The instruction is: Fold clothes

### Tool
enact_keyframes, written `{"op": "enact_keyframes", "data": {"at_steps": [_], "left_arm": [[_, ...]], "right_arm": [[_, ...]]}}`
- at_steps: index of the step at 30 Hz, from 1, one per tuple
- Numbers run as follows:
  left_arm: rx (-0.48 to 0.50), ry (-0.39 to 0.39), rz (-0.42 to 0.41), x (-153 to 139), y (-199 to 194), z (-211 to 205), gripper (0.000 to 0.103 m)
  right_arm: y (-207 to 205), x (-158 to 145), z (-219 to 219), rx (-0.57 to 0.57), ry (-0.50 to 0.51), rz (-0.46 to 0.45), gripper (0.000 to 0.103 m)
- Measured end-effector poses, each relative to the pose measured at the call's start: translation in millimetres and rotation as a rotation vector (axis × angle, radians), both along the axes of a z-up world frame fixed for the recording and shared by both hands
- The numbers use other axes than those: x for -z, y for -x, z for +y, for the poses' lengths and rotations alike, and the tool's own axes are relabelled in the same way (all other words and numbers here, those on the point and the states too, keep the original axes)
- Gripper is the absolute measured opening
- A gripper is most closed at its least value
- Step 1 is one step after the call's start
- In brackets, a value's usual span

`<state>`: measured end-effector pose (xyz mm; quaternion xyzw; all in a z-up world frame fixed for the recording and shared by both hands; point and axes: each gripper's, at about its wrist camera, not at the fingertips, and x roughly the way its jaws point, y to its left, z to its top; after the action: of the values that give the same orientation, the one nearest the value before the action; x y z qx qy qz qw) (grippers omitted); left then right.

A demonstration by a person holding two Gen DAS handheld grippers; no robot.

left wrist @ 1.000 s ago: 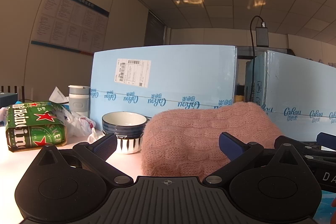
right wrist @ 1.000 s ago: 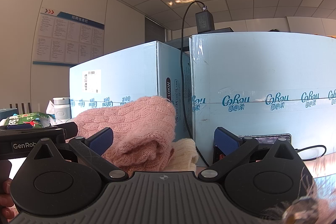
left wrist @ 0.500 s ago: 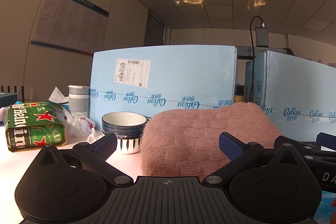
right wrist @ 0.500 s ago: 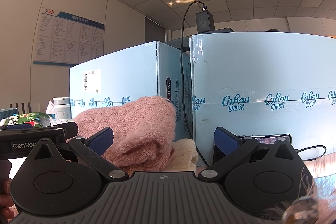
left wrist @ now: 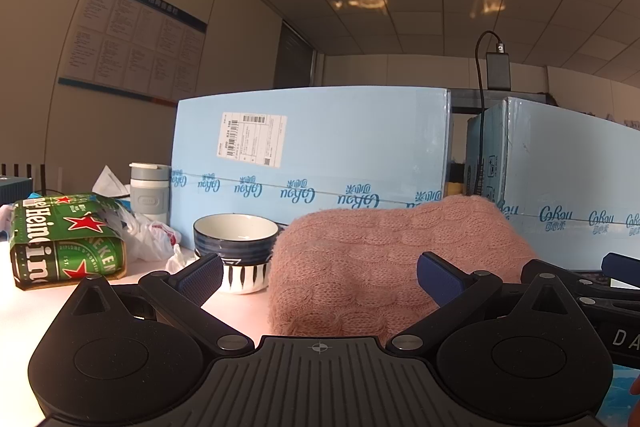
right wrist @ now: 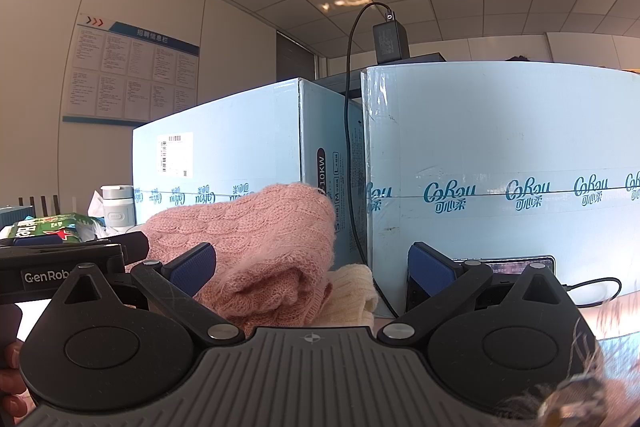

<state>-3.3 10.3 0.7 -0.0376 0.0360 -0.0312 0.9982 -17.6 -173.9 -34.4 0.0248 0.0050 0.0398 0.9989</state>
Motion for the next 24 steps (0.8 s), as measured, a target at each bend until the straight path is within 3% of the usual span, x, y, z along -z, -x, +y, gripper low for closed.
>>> {"op": "enact_keyframes", "data": {"at_steps": [24], "left_arm": [[-0.004,-0.015,-0.017,0.9,-0.1,-2.1,0.103]], "right_arm": [[0.7,0.1,0.2,0.0,0.001,-0.001,0.103]]}}
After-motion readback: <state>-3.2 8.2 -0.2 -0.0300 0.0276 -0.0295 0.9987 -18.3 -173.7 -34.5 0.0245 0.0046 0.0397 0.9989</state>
